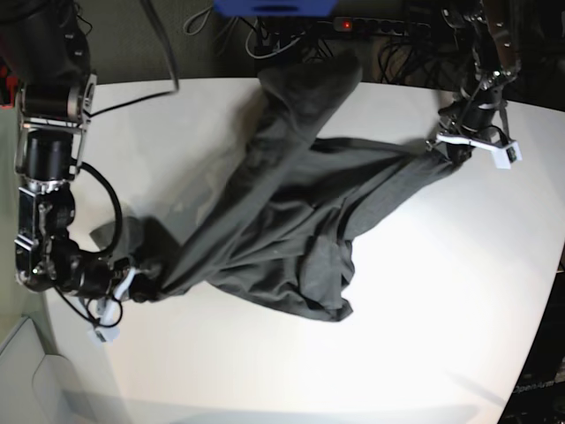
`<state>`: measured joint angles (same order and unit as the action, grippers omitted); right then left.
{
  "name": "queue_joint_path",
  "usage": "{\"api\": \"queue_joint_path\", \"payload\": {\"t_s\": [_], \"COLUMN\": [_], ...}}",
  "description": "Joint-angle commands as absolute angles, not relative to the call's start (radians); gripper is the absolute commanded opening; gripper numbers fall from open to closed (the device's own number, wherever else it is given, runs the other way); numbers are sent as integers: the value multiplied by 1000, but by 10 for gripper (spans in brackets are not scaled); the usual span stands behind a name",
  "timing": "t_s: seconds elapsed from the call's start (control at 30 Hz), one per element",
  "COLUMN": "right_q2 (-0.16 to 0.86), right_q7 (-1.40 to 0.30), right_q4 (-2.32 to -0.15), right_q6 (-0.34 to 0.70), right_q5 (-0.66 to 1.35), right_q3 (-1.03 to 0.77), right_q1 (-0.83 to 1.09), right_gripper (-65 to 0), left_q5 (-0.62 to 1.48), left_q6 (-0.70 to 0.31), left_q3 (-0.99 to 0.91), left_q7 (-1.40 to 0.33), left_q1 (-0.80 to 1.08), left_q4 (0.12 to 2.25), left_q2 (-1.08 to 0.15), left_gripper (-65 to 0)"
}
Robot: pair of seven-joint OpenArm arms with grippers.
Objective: Layout the t-shirt on the table in an organized manner, then fold the t-shirt properly
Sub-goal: 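Hold the shirt with both grippers and pull it apart to spread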
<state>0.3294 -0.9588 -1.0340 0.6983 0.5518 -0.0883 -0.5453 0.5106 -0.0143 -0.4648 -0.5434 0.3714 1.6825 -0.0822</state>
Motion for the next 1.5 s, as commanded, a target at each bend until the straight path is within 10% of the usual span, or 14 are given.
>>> {"api": "queue_joint_path", "payload": {"t_s": [0.0, 0.5, 0.87, 1.13, 1.47], "right_q2": [344, 349, 403, 326, 147], "right_q7": [-944, -944, -1032, -1250, -1345], "right_q4": [-1049, -1046, -1046, -1138, -1512], "right_q6": [698, 698, 698, 698, 698], "right_q5": [561, 556, 561, 561, 555], "right_q3": [-107, -214, -170, -372, -182], "right_q1": [-587, -510, -469, -479, -420], "right_gripper": [-650, -639, -262, -254, -254], "left_q5": [515, 515, 515, 515, 515], "left_q6": [-13, -13, -13, -13, -13], "left_q3": [-473, -475, -475, -475, -473], "left_q7": [-519, -512, -512, -515, -518], "left_q1": [367, 390, 392, 392, 389], "left_q4": [1704, 1709, 1709, 1709, 1709], "left_q2": [-90, -90, -90, -90, -96], "left_gripper": [-647, -647, -647, -647, -647]}}
